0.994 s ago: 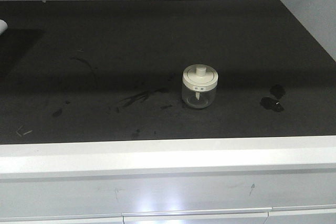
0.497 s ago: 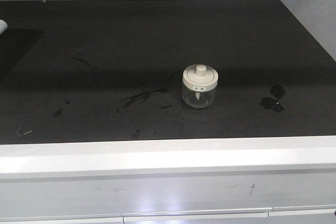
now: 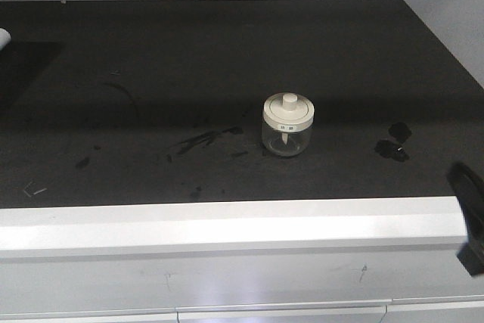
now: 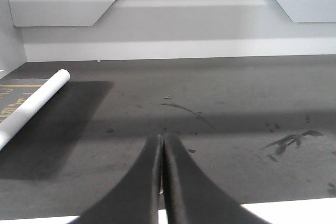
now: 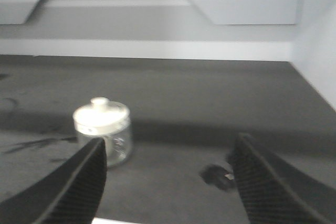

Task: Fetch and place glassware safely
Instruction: 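Reach the right gripper to the white lid of the glass jar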

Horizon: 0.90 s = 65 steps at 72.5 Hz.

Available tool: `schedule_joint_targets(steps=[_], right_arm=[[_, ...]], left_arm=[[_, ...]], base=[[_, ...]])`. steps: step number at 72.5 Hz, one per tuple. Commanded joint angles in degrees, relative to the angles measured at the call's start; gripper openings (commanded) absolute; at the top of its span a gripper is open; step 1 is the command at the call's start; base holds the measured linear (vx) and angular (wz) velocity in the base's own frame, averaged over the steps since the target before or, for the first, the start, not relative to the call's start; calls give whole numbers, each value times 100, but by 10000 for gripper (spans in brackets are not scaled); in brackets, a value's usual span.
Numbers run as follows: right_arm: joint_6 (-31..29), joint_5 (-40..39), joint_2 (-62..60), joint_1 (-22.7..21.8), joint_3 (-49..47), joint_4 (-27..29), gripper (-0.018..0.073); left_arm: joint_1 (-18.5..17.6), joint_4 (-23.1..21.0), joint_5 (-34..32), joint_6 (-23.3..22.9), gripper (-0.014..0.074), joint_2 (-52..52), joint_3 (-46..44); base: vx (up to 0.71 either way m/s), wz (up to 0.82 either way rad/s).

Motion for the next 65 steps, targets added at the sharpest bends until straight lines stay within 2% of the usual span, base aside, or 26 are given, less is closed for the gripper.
schedule_joint_targets(steps=[1,16,26,40,49,65], right_arm=[[-150,-884,729,349,-567,-70,498],[-192,-1522,2784,815,-1589,-69,498],[-161,-1931,3977,828,-2306,-69,498],[-136,-1982,5188,828,-3166,-119,498],[349,-1988,5774,828,-3614,-303,498],[1496,-2387,6470,828,-3924,-1362,498]], left_arm=[[-48,-21,-453,-12,-7,76,-133],[-48,-21,-453,-12,-7,76,-133],[-48,-21,-453,-12,-7,76,-133],[-48,-21,-453,-12,-7,76,-133],[-48,-21,-453,-12,-7,76,-133],[-48,-21,-453,-12,-7,76,-133]], base=[[0,0],[0,0],[0,0],[0,0],[0,-1],[0,-1]])
